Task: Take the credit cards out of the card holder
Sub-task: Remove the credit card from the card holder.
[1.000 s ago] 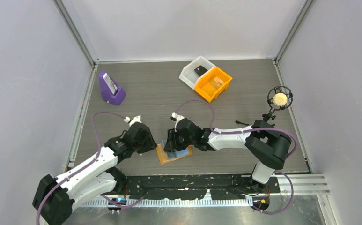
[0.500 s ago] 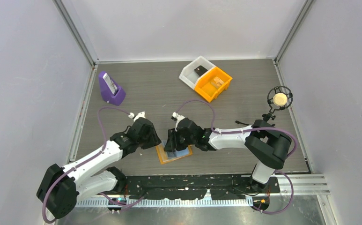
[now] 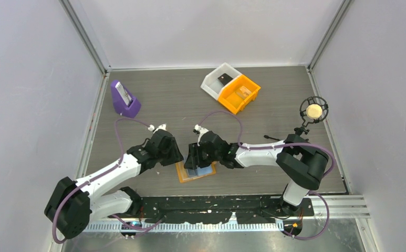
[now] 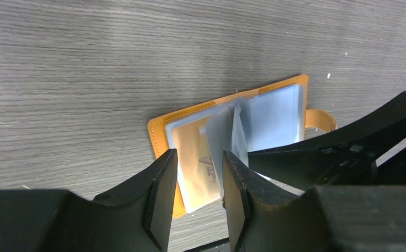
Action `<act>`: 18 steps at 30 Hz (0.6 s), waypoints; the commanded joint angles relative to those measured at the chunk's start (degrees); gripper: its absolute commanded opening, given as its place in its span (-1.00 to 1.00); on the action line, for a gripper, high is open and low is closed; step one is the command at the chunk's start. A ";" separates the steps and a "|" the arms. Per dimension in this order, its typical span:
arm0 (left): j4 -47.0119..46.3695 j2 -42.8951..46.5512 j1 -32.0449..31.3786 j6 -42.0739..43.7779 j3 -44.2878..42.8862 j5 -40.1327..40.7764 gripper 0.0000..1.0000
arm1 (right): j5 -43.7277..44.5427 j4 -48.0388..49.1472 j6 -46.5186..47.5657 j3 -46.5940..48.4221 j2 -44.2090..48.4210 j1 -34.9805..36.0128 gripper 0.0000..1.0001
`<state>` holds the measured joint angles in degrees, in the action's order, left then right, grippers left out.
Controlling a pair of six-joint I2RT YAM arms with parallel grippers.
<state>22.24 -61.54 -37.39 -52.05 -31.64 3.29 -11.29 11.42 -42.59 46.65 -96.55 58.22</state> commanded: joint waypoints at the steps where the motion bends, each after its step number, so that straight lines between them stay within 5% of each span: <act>1: -3.97 -0.05 0.17 1.47 -2.21 -2.76 -0.22 | 0.64 -0.24 0.46 0.12 3.95 -0.40 0.06; 18: -5.01 -4.13 0.04 2.18 -4.78 -8.97 -0.21 | 8.50 -14.11 4.64 1.04 14.10 -1.57 0.17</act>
<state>19.84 -65.80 -37.39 -50.48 -33.67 -3.88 -7.11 2.70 -40.40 46.65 -87.53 56.82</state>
